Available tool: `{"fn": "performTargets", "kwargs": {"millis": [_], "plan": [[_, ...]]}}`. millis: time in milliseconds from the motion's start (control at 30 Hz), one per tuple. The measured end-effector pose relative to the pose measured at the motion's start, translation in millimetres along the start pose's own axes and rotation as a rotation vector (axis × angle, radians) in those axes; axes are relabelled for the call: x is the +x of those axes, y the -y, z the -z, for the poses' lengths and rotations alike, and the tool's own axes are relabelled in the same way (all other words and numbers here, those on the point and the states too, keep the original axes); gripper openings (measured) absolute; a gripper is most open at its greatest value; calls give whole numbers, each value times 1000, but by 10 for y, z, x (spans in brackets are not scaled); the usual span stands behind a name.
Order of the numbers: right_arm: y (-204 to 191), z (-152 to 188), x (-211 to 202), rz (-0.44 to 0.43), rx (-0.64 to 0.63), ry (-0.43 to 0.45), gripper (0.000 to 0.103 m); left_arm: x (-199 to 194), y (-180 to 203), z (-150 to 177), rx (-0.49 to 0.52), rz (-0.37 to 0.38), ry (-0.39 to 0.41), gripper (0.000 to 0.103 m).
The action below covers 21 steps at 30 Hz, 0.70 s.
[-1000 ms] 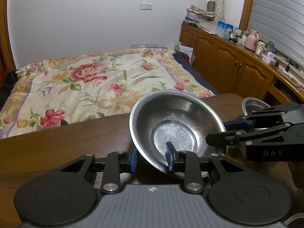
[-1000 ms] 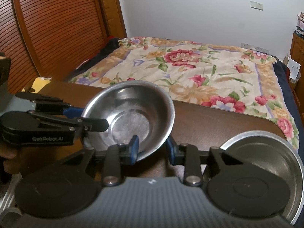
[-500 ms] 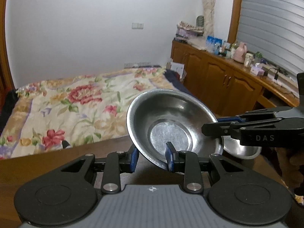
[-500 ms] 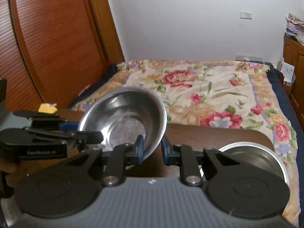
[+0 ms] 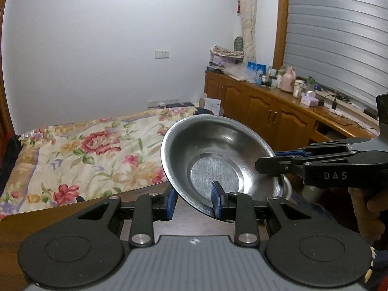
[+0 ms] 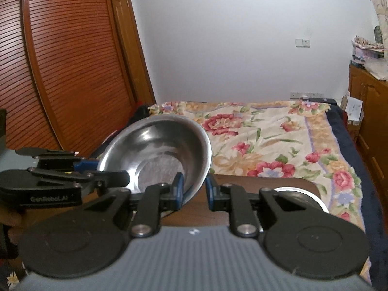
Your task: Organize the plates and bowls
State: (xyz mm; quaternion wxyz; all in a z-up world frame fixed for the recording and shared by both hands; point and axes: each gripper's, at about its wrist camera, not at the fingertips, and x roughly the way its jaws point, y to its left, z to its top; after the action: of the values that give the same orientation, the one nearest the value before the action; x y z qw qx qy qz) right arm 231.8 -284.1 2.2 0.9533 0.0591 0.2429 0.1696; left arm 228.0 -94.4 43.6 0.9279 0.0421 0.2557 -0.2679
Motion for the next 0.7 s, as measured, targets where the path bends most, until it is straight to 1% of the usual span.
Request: {"fn": "performTargets", "kwargs": {"millis": [133,333,467,700], "plan": [[-34,26,-189,5,-2,20,21,-146,89,18,1,3,15,32],[-64,132,-422,16,9,46,21,-319,232,122,20,18,14,32],[-55,235,-520,12,30,42,21,-398,314,246,38,6,-13,32],[-111,491,-636,-7,24,24,21,-488,360,513,23,28,-52,32]]}}
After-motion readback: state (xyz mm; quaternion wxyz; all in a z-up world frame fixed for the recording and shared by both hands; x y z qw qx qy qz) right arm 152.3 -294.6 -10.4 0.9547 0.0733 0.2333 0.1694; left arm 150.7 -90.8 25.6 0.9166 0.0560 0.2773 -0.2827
